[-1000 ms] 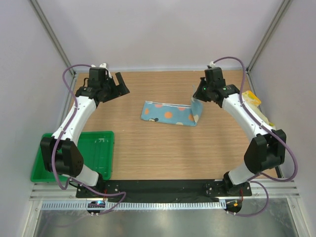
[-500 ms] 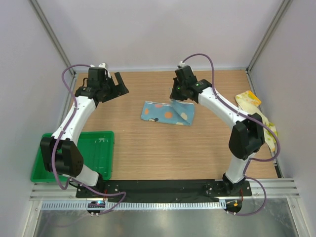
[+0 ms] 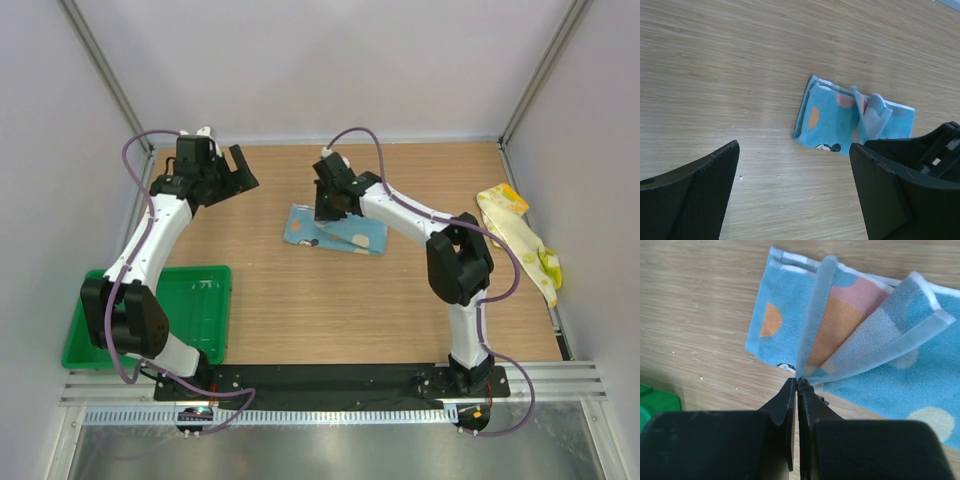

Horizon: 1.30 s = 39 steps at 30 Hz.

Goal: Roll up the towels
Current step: Fold the towel

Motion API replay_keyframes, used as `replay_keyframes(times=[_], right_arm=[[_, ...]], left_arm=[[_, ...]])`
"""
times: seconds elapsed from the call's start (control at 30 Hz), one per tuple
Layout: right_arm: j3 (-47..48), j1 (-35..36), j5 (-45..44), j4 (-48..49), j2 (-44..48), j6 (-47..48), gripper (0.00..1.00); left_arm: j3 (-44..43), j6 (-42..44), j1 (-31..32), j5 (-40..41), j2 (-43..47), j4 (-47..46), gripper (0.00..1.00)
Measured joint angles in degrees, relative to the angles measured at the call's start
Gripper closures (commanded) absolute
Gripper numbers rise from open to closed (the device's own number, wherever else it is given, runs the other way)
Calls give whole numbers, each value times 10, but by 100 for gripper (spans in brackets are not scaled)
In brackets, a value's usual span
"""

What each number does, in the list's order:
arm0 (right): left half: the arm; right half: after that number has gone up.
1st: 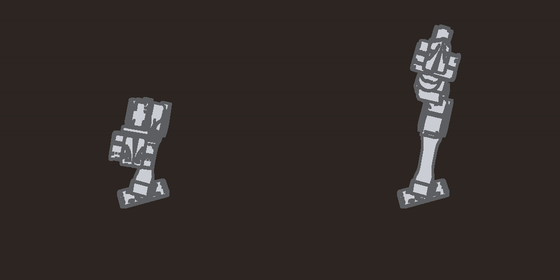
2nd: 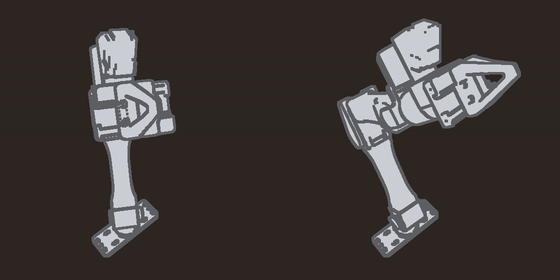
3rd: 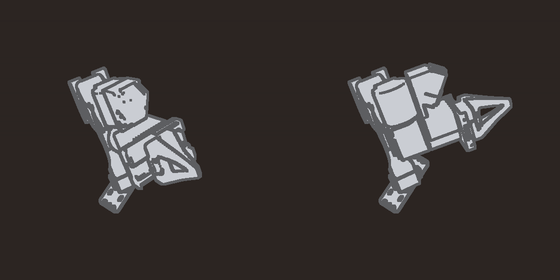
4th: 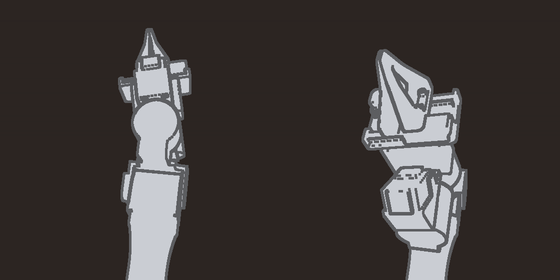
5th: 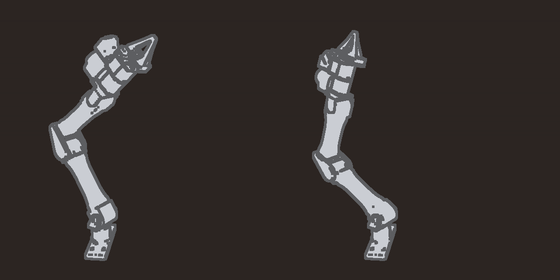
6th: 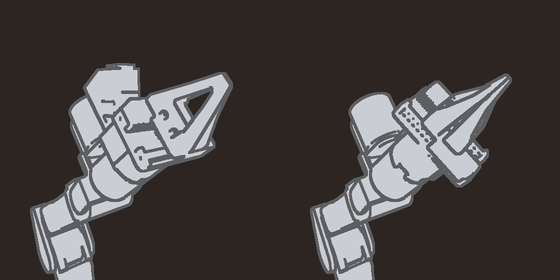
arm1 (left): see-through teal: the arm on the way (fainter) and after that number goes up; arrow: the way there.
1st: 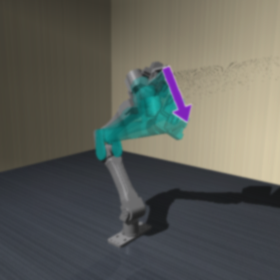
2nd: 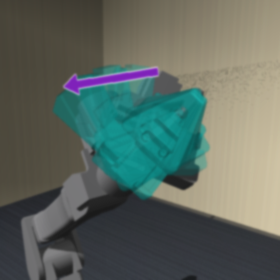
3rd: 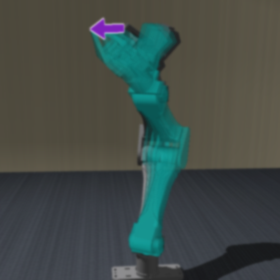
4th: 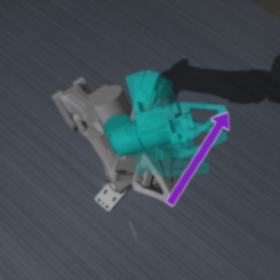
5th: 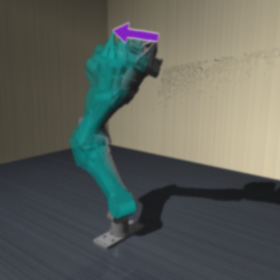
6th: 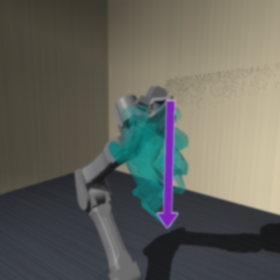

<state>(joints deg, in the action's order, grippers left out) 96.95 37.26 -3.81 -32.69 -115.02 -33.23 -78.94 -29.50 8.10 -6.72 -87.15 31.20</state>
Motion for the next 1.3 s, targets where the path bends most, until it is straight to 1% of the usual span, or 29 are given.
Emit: replay_keyframes(times=[0.1,0.17,0.2,0.23,0.27,0.3,0.33,0.43,0.57,0.7,0.77,0.8,0.87,0.97,1.0,1.07,1.1,1.2,1.3], right_arm=[[16,16,3,1,-30,0,99],[26,25,7,4,-48,0,92],[29,29,9,6,-55,0,83],[31,32,12,7,-61,0,51],[32,35,17,10,-67,-3,39],[34,37,19,10,-71,-1,31],[38,39,21,10,-78,-1,9],[52,43,26,9,-96,4,1],[99,43,28,-9,-107,12,0],[165,33,29,-25,-96,17,0],[153,19,34,-20,-66,17,0],[139,9,39,-21,-48,17,0],[77,-18,45,-11,11,16,0],[-43,-70,59,10,101,15,6],[-75,-84,63,13,123,14,10],[-147,-117,72,28,157,12,15],[-176,-128,79,34,165,12,19],[-245,-140,99,43,162,12,23],[-274,-137,108,39,150,13,25]], left_arm=[[0,0,0,0,0,0,9],[0,0,0,0,0,0,9],[0,0,0,0,0,0,9],[0,0,0,0,0,0,9],[0,0,0,0,0,0,9],[0,0,0,0,0,0,9],[0,0,0,0,0,0,9],[0,0,-1,0,0,0,9],[0,1,-1,1,0,0,9],[0,9,8,19,0,0,9],[-1,17,20,31,-2,0,9],[-3,19,27,33,-4,2,11],[-12,23,48,39,-15,5,12],[-30,27,81,40,-43,8,14],[-35,27,92,40,-55,8,14],[-42,25,108,39,-77,8,15],[-44,22,123,39,-91,9,17],[-47,11,147,37,-132,8,20],[-50,-2,162,34,-180,8,24]])
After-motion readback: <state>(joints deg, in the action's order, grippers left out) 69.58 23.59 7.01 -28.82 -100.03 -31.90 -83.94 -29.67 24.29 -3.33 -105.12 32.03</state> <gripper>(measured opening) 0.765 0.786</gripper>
